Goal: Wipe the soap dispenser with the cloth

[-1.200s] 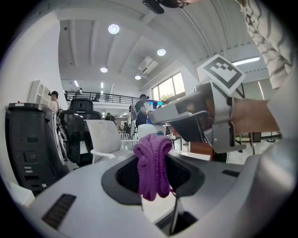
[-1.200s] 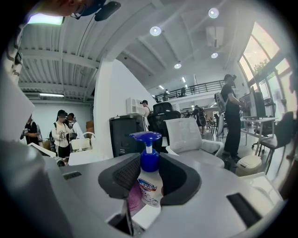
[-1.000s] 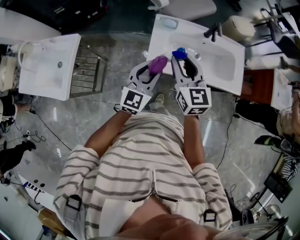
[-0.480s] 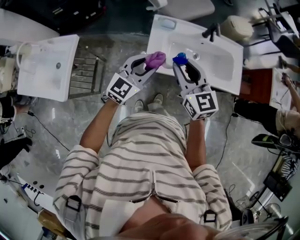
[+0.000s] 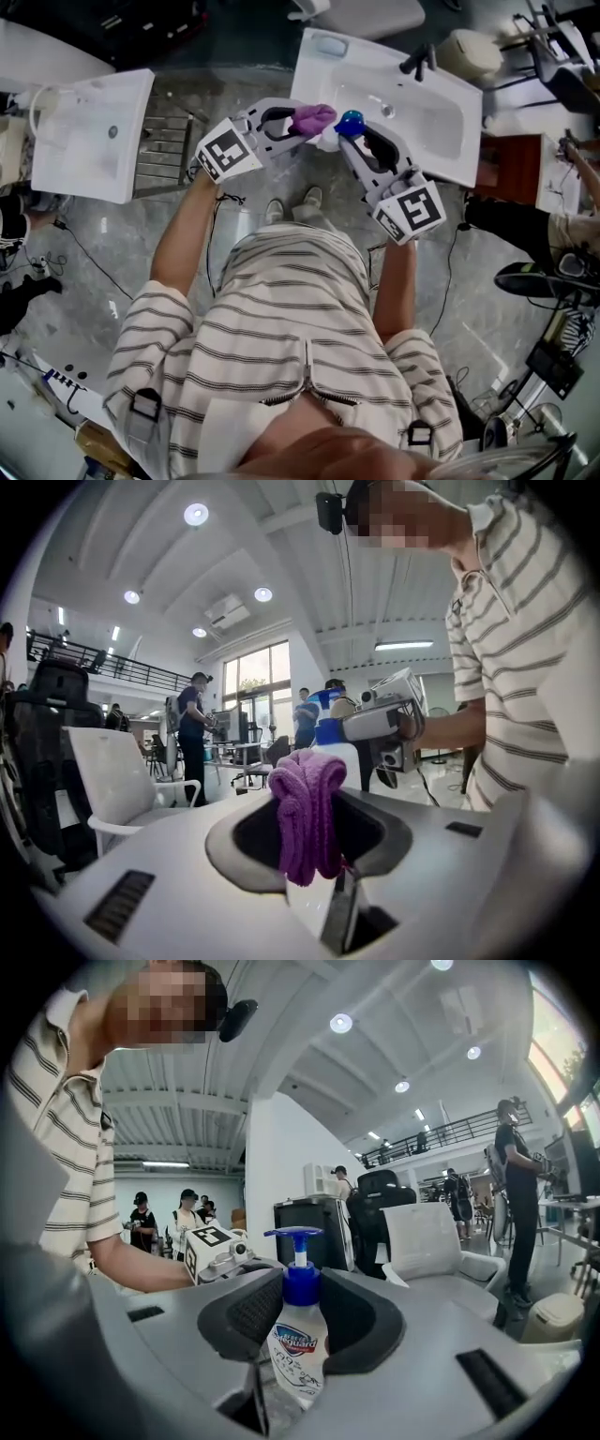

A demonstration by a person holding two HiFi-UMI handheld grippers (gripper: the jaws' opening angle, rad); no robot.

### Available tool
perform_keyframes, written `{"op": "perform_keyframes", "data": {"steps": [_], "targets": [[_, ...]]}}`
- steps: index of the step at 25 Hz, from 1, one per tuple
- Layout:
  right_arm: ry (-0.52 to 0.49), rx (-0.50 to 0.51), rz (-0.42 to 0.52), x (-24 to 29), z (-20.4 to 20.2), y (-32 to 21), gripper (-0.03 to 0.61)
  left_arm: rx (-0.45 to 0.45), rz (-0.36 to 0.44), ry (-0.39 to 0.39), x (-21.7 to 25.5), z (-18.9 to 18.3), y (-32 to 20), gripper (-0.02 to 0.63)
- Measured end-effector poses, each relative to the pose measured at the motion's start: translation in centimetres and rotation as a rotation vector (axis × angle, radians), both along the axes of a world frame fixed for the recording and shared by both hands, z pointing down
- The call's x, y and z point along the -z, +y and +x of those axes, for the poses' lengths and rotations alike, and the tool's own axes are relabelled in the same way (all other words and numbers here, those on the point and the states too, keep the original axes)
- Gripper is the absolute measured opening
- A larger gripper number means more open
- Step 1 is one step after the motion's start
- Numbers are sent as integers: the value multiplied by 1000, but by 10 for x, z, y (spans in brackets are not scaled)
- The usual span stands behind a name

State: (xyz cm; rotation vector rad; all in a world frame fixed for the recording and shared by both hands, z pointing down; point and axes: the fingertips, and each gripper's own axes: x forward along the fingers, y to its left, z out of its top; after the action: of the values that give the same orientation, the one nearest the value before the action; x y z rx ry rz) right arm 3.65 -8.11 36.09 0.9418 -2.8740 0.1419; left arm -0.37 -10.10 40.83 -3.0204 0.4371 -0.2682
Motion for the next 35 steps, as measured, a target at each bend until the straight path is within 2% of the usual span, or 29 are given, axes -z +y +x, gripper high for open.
{"op": "perform_keyframes", "data": {"steps": [3, 18, 25, 29, 35], "targets": [[-5, 27, -2, 0, -3, 4, 132, -42, 4, -20, -1, 6, -3, 130], [-47, 80, -12, 4, -5, 8, 132, -133, -27, -88, -27, 22, -8, 130], [-74, 85, -16, 8, -4, 7, 132, -141, -68, -69, -37, 22, -4, 130], [-84, 66, -17, 8, -1, 6, 132, -112, -92, -57, -41, 17, -3, 130], [-69, -12, -21, 3, 10, -4, 132, -7, -128, 0, -40, 8, -3, 132]]}}
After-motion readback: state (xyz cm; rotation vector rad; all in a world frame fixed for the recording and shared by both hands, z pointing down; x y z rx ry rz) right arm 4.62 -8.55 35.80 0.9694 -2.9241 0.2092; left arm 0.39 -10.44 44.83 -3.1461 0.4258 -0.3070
